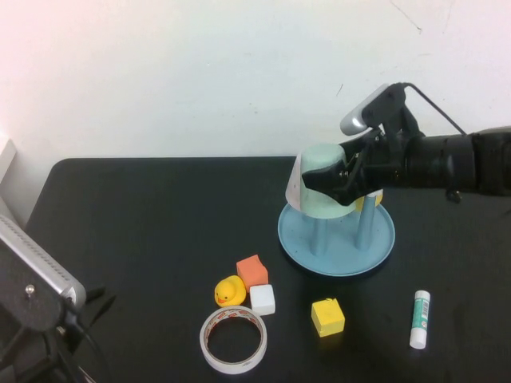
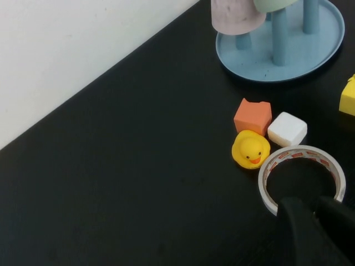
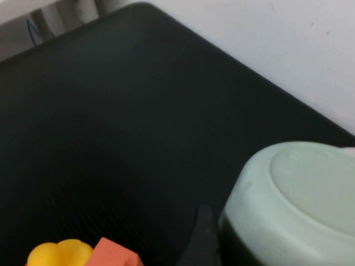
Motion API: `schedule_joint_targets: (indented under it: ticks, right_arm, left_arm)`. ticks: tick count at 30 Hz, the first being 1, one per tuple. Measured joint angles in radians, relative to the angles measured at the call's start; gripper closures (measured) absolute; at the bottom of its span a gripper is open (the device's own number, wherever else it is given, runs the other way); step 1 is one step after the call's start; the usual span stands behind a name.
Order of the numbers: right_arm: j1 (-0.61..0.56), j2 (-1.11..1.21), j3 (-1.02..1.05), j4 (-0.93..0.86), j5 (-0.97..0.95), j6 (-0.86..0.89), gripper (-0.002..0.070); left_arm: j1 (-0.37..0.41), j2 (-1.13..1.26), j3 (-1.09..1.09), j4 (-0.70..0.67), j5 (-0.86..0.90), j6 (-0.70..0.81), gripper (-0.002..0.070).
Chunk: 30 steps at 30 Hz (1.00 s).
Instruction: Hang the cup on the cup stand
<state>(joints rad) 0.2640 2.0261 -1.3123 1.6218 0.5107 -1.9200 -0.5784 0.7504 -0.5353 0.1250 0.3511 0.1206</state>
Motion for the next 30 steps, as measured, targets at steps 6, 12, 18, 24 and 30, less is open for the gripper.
schedule_joint_targets:
  ticks: [6,12,18,24,30]
  right_arm:
    - [0.0,0.014,0.0,0.0,-0.002,-0.016,0.0045]
    - [0.0,0.014,0.0,0.002,-0.002,0.004,0.003]
    - [0.0,-0.039,0.0,-0.117,-0.002,0.134,0.0064]
    - [0.0,-0.182,0.0,-0.302,0.027,0.398,0.0412]
    - [0.0,-0.358,0.025,-0.335,0.172,0.485,0.065]
  left_arm:
    - [0.0,0.0,0.0,0.006,0.004,0.001,0.0636]
    - [0.0,-0.017,0.0,0.006,0.043,-0.053,0.0636]
    - [0.0,-0.153,0.0,0.002,0.202,-0.073,0.0662]
    - [0.0,-0.431,0.0,-0.023,0.343,-0.079,0.0673]
    - [0.0,-0.646,0.076,-0.031,0.368,-0.104,0.0674]
